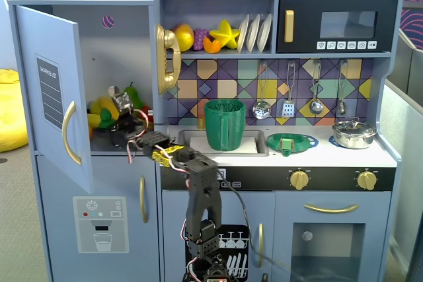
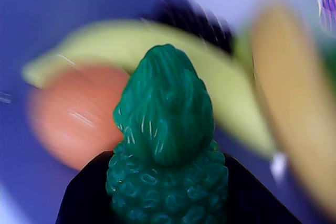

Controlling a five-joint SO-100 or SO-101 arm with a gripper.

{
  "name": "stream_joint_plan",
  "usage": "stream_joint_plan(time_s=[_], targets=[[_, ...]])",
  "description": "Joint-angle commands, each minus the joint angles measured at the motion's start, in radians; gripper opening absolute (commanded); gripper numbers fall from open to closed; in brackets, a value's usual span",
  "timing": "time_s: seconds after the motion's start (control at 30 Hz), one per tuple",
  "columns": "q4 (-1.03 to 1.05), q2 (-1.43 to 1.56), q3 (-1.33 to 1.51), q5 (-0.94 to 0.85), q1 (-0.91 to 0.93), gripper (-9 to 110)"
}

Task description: Pick up the green pineapple from the left cabinet and place it in the green recipient

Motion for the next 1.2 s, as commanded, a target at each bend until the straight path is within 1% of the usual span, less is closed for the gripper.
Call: stream_joint_plan(time_s=[0.0,0.13,0.33,0.47,0.67,0.77,0.87,1.0,1.17], targets=[[0.103,0.341,0.118,-0.132,-0.049,0],[0.244,0.591,0.256,-0.181,-0.032,0],[0.548,0.893,0.287,-0.106,0.071,0],[0.73,0.973,0.218,-0.055,0.196,0],[0.854,0.95,0.081,0.006,0.443,0],[0.845,0.868,0.037,0.028,0.568,0],[0.773,0.778,0.023,0.061,0.658,0],[0.612,0.647,0.029,0.075,0.732,0],[0.512,0.454,-0.063,0.089,0.801,0]])
